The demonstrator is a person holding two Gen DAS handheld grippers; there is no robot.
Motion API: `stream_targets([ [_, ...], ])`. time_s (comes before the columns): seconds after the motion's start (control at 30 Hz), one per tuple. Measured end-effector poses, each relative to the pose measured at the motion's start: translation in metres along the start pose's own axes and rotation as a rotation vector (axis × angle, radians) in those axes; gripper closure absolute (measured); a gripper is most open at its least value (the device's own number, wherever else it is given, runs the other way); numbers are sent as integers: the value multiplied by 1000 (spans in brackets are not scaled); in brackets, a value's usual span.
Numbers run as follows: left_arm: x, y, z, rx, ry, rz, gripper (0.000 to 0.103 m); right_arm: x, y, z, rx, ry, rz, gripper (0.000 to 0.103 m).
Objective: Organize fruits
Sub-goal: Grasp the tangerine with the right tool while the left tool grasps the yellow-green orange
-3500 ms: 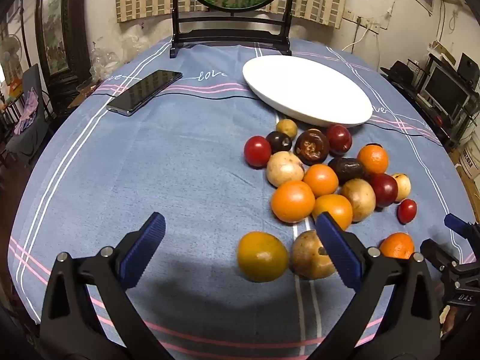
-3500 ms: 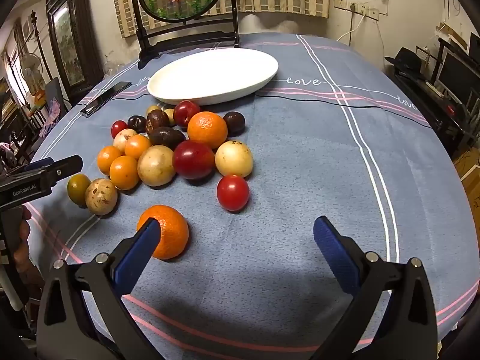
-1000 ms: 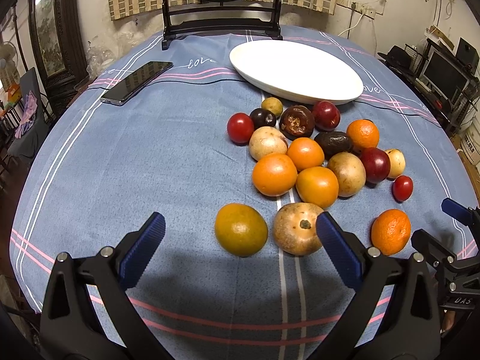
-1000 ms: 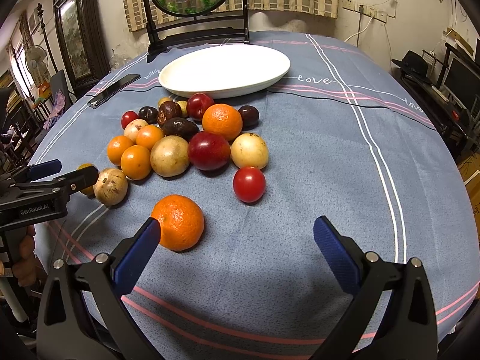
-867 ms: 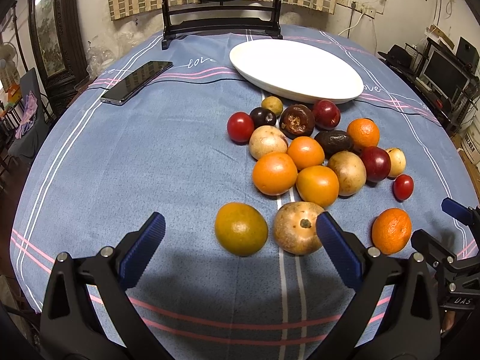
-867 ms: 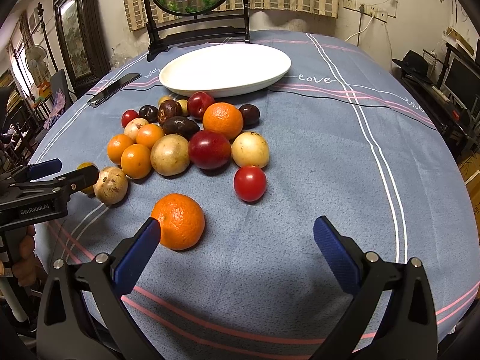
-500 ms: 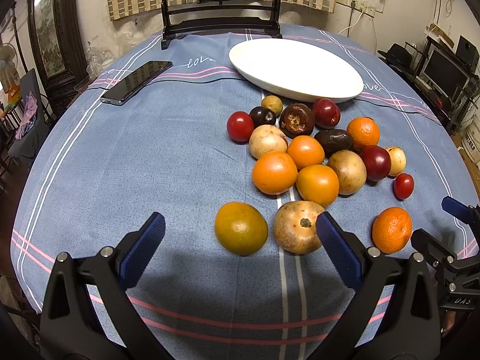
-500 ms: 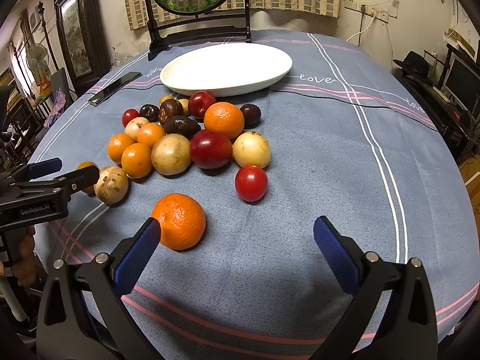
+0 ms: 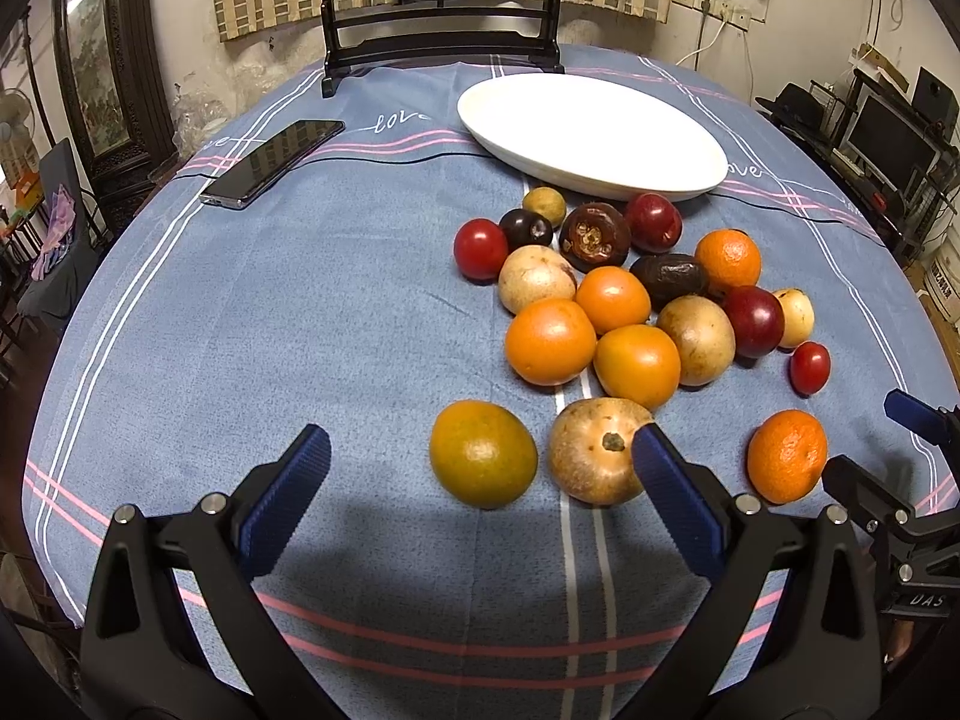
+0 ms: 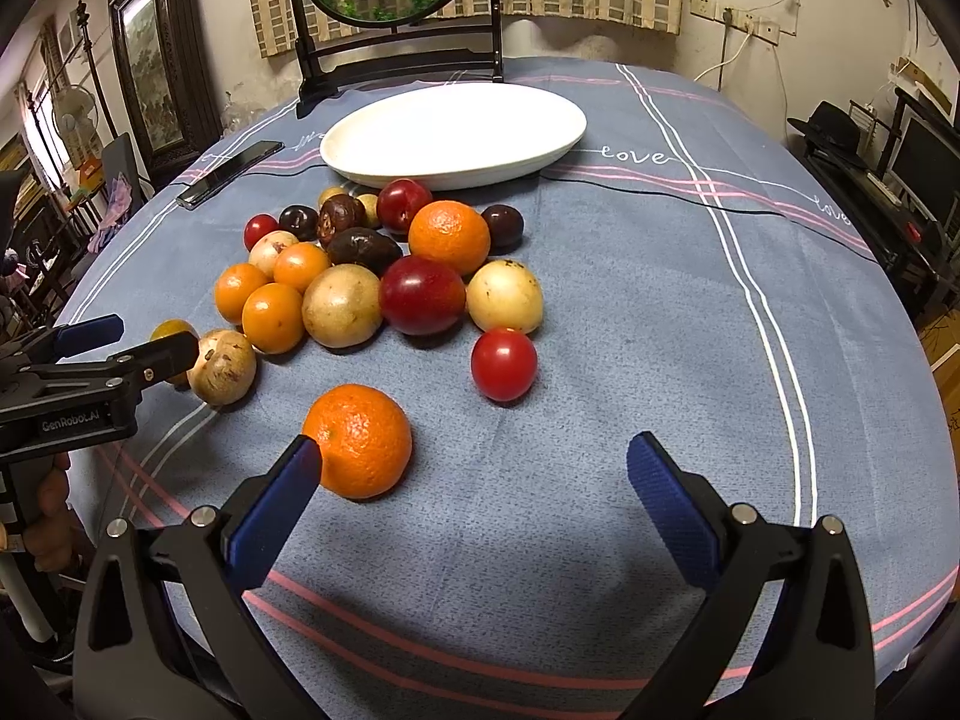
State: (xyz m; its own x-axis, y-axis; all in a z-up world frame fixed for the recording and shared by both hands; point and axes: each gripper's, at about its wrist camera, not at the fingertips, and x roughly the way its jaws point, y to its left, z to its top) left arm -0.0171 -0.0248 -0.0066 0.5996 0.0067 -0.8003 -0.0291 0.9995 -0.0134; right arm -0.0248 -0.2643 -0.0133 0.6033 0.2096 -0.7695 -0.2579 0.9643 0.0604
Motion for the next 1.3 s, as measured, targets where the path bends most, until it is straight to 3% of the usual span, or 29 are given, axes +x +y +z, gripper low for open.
stream_targets([
  [0.33, 6, 11, -2, -9, 4, -12, 2, 10, 23, -6, -77, 22, 62, 1],
  [0.43, 9, 13, -4, -2, 10, -22, 2, 17, 31, -4, -97, 41, 102, 14],
  [0.5, 10, 14, -4, 2, 9, -34, 2, 24, 38, -3, -122, 62, 113, 36],
  [0.6, 11, 16, -4, 6, 8, -42, 2, 28, 46, -5, -161, 56, 85, 52],
  [0.73, 12, 26, -5, 2, 18, -76, 2, 27, 39, -3, -144, 58, 123, 56],
  [1.0, 17, 35, -7, 6, 28, -64, 2, 22, 32, -6, -142, 50, 155, 56],
  [1.07, 21, 29, -9, 41, 29, -55, 9, 22, 32, -6, -142, 49, 157, 56],
  [1.13, 27, 22, -10, 62, 32, -82, 27, 22, 32, -7, -139, 50, 158, 56],
  [1.2, 29, 19, -8, 69, 27, -103, 38, 22, 32, -7, -139, 49, 156, 57],
  [1.23, 30, 15, -7, 88, 20, -111, 49, 21, 32, -7, -137, 49, 157, 57],
  [1.3, 29, 8, -5, 113, 13, -143, 62, 21, 31, -7, -127, 48, 161, 58],
])
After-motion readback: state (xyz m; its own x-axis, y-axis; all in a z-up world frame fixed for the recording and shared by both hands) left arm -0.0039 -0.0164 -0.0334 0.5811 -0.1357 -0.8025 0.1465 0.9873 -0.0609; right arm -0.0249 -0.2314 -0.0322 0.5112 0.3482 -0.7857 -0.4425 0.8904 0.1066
